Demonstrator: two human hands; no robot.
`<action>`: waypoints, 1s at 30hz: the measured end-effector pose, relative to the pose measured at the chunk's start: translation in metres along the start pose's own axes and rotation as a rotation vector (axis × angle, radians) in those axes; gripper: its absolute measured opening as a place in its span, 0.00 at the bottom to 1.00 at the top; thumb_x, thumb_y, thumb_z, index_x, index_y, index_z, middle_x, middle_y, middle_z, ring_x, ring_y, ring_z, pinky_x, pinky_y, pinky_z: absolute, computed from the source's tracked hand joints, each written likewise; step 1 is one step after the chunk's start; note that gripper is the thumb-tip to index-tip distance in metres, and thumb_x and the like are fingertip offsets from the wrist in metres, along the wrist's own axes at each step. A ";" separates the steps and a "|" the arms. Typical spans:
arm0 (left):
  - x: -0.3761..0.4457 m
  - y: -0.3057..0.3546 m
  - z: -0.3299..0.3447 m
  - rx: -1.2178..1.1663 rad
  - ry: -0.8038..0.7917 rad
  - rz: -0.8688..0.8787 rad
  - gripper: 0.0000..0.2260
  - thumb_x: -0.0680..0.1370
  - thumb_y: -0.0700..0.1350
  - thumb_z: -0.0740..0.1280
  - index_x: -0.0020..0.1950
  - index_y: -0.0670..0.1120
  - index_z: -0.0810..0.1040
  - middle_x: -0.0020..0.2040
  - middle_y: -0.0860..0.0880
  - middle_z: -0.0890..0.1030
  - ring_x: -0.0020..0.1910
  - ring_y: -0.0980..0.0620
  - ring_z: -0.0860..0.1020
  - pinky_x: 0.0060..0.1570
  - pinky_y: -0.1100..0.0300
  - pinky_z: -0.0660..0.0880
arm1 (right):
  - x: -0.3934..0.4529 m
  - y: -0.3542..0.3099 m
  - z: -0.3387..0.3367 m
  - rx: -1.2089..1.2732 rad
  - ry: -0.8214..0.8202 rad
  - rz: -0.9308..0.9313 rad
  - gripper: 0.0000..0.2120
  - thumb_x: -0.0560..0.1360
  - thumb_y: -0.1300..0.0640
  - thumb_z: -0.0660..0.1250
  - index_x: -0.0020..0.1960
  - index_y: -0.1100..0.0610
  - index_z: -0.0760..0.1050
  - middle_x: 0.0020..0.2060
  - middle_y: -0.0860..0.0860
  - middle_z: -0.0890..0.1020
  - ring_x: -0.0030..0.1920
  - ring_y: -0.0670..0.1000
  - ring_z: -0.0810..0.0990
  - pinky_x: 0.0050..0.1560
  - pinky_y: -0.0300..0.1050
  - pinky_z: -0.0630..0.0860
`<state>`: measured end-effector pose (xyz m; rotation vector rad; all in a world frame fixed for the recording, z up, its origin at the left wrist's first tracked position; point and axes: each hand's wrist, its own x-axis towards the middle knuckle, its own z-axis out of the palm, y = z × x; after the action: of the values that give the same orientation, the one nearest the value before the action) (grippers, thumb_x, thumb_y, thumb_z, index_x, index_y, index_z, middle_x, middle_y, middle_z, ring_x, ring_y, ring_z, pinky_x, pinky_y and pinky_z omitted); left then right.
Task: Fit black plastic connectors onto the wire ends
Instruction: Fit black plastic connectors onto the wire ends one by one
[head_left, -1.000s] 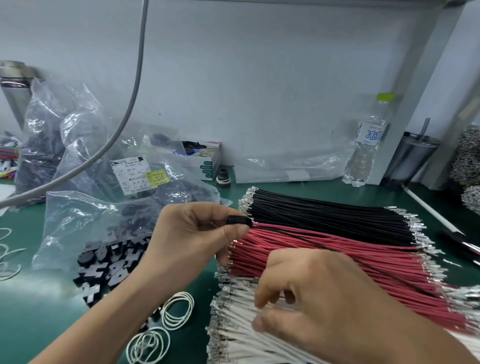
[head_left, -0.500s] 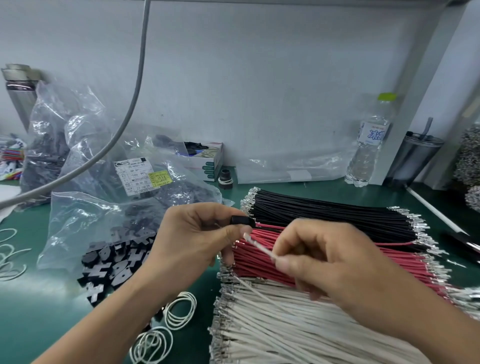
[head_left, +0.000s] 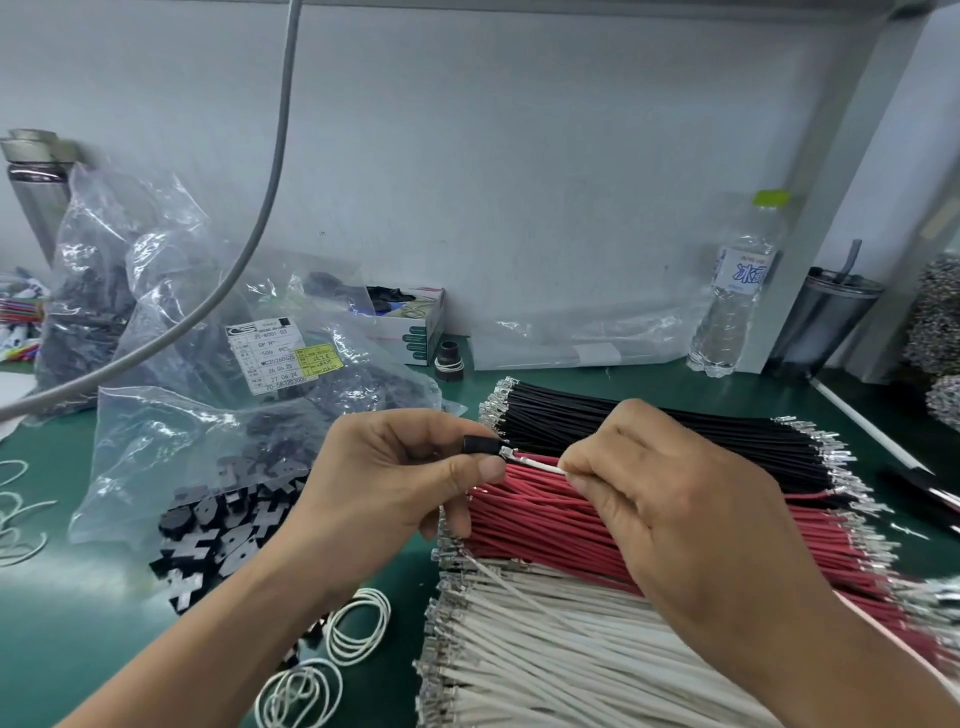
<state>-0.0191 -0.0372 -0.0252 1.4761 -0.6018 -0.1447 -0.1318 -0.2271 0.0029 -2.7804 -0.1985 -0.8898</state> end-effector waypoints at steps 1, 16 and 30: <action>0.000 0.000 0.000 -0.002 -0.003 0.000 0.10 0.66 0.46 0.80 0.45 0.46 0.89 0.35 0.36 0.85 0.25 0.47 0.80 0.23 0.61 0.73 | 0.000 0.000 0.001 -0.041 0.004 -0.015 0.03 0.77 0.57 0.71 0.46 0.50 0.79 0.40 0.44 0.74 0.34 0.46 0.73 0.27 0.45 0.74; -0.005 0.005 0.002 0.043 -0.090 0.037 0.07 0.69 0.38 0.79 0.46 0.42 0.89 0.32 0.44 0.84 0.21 0.52 0.76 0.22 0.69 0.70 | 0.000 0.003 0.016 0.003 0.144 -0.092 0.06 0.80 0.57 0.65 0.46 0.54 0.79 0.41 0.45 0.74 0.35 0.46 0.72 0.30 0.45 0.74; -0.008 0.014 0.004 0.097 -0.089 0.067 0.05 0.68 0.39 0.78 0.43 0.46 0.89 0.29 0.47 0.84 0.20 0.53 0.76 0.23 0.70 0.69 | 0.000 -0.001 0.026 0.097 0.214 -0.106 0.06 0.80 0.58 0.65 0.46 0.57 0.80 0.40 0.47 0.74 0.35 0.48 0.72 0.32 0.47 0.74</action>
<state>-0.0309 -0.0354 -0.0143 1.5470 -0.7386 -0.1310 -0.1180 -0.2201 -0.0174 -2.5826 -0.3464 -1.1627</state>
